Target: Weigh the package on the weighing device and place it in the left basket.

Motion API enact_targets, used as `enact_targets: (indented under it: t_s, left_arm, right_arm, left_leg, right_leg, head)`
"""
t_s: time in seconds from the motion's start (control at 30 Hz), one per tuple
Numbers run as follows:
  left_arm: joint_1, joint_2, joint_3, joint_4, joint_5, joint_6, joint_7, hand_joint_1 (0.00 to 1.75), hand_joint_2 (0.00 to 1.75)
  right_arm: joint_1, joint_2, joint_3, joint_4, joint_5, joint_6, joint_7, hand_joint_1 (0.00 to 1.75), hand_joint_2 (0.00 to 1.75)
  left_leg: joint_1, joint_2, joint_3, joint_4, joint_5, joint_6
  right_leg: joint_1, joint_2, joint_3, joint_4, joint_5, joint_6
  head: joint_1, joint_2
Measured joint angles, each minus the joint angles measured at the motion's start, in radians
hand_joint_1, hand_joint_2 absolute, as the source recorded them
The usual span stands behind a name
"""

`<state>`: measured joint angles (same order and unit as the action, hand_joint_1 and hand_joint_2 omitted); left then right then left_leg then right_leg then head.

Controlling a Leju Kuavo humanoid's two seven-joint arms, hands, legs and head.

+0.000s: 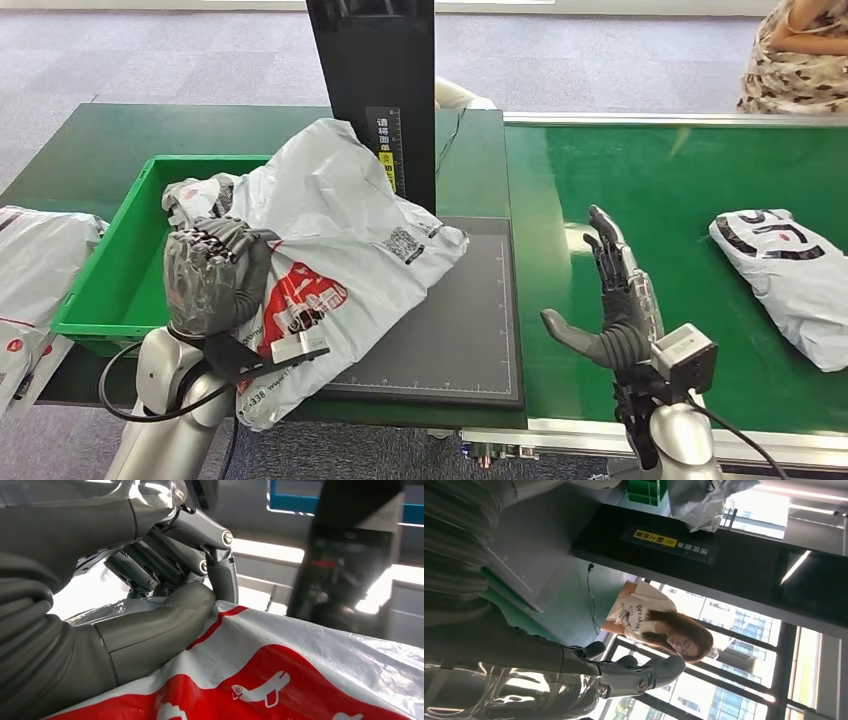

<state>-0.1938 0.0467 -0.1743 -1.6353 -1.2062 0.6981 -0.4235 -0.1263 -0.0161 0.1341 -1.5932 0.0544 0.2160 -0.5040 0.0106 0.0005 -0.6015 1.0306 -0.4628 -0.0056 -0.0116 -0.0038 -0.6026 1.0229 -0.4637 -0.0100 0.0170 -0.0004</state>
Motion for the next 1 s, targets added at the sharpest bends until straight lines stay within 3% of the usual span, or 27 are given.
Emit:
enact_targets:
  t_s: [0.2,0.43,0.67,1.0]
  left_arm:
    - [-0.098,0.005,0.098,0.072,-0.042,-0.002,0.104,1.75,1.75]
    - [-0.284,0.068,0.104,0.393,-0.076,-0.081,0.352,1.75,1.75]
    - [-0.402,0.101,0.086,0.692,-0.152,-0.184,0.565,1.75,1.75]
    - [-0.499,0.131,0.085,0.933,-0.119,-0.227,0.611,1.75,1.75]
  right_arm:
    - [-0.021,0.008,0.004,0.012,0.002,-0.004,0.000,0.00,1.75]
    - [-0.043,0.008,0.011,0.021,0.000,-0.020,0.011,0.00,1.75]
    - [-0.057,0.008,0.022,0.031,-0.001,-0.025,0.017,0.00,1.75]
    - [-0.063,0.008,0.032,0.034,-0.001,-0.037,0.036,0.00,1.75]
  left_leg:
    - [0.000,0.000,0.000,0.000,0.001,-0.001]
    - [0.000,0.000,0.000,0.000,0.003,-0.002]
    - [0.000,0.000,0.000,0.000,0.003,-0.002]
    - [0.001,0.000,0.000,0.000,0.003,-0.002]
  right_leg:
    - [0.000,0.000,0.000,0.000,0.000,0.000]
    - [0.001,0.000,0.000,0.001,0.003,-0.003]
    - [0.001,0.000,-0.001,0.001,0.003,-0.003]
    - [0.001,0.000,-0.001,0.001,0.003,-0.003]
  head:
    - [0.000,0.000]
    - [0.000,0.000]
    - [0.000,0.000]
    - [0.000,0.000]
